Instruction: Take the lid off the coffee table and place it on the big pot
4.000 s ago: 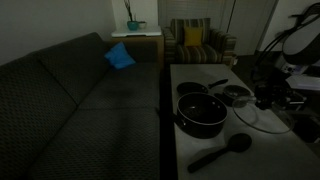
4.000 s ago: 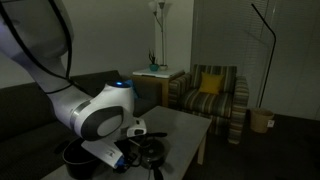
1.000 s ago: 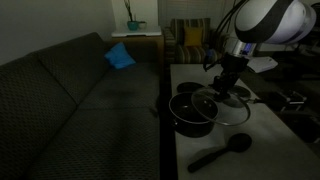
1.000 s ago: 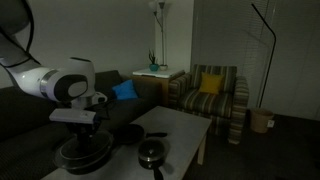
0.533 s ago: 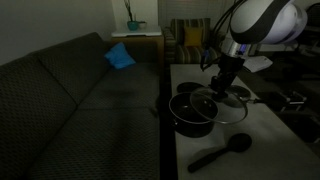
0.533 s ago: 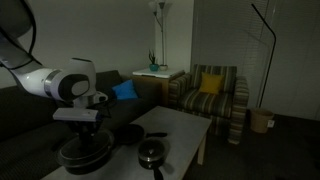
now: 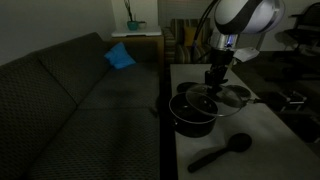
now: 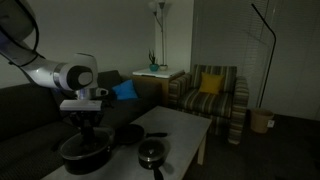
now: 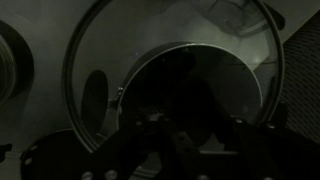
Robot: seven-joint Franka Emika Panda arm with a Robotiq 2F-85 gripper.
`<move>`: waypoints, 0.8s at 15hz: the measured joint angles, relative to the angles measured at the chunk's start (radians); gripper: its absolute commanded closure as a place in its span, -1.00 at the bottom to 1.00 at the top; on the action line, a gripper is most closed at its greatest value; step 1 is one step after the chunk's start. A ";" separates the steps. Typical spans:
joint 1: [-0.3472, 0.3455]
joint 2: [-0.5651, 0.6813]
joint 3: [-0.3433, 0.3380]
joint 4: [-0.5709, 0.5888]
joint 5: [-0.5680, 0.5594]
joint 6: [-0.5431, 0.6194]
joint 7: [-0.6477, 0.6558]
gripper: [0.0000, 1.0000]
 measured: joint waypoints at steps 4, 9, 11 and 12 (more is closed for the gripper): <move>0.034 0.078 -0.001 0.149 -0.007 -0.111 -0.042 0.72; 0.088 0.181 -0.001 0.320 -0.026 -0.205 -0.074 0.72; 0.109 0.206 -0.001 0.356 -0.025 -0.210 -0.079 0.72; 0.123 0.217 -0.001 0.372 -0.025 -0.211 -0.080 0.72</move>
